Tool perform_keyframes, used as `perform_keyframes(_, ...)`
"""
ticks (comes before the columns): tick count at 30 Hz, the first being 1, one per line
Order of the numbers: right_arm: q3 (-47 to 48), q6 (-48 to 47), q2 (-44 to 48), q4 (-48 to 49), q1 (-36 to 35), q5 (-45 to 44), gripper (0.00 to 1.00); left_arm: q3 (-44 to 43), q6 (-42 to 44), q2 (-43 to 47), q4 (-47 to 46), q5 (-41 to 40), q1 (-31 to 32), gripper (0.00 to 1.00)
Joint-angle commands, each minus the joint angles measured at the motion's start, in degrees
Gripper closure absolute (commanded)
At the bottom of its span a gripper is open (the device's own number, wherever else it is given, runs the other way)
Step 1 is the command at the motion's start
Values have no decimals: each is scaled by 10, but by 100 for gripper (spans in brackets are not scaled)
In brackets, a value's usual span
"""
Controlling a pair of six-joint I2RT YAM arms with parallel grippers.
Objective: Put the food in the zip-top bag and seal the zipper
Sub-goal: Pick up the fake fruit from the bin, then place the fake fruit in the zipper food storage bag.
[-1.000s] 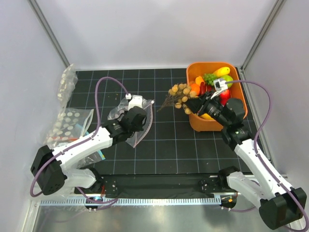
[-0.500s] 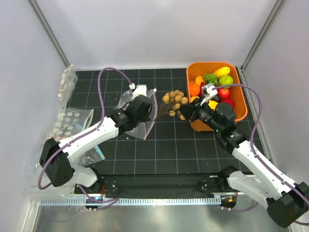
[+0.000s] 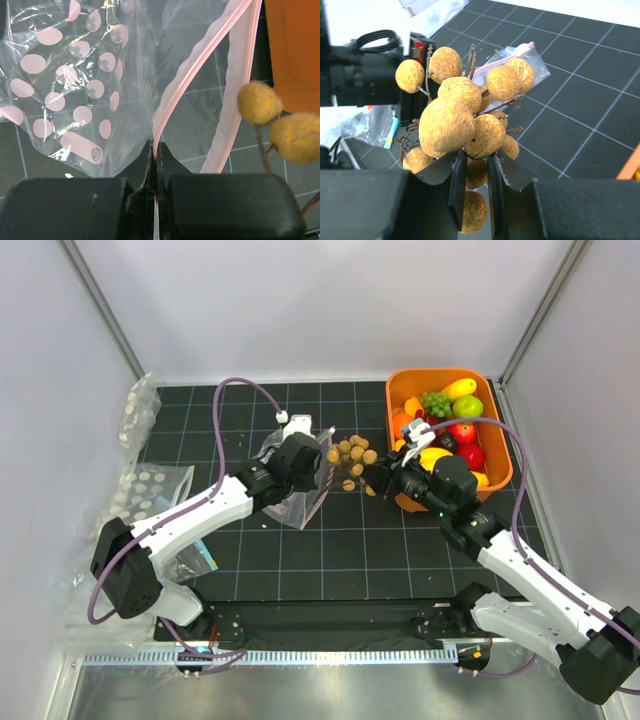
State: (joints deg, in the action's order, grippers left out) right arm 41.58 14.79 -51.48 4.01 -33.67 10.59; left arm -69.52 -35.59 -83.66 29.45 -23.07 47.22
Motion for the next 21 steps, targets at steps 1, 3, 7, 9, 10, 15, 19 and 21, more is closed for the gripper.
perform_keyframes(1, 26, -20, 1, 17, -3, 36, 87, -12, 6, 17, -6, 22, -2, 99)
perform_keyframes(3, 29, -20, -9, 16, -3, 45, 87, -11, 11, 22, -4, 25, -2, 100)
perform_keyframes(7, 39, -19, -33, 11, -3, 59, 87, 5, 9, 40, -17, 70, -1, 99)
perform_keyframes(9, 41, -19, -40, 10, -4, 63, 87, 14, 8, 49, -28, 97, -2, 99)
perform_keyframes(10, 41, -20, -41, 12, -3, 65, 87, 16, 5, 53, -30, 106, -1, 99)
perform_keyframes(15, 46, -21, -47, 6, -5, 51, 88, 28, 3, 74, -40, 143, -1, 99)
perform_keyframes(19, 62, -25, -70, -22, -5, 34, 88, 42, 3, 90, -48, 142, -2, 100)
perform_keyframes(21, 69, -29, -78, -33, -5, 26, 88, 46, 3, 97, -48, 131, -1, 100)
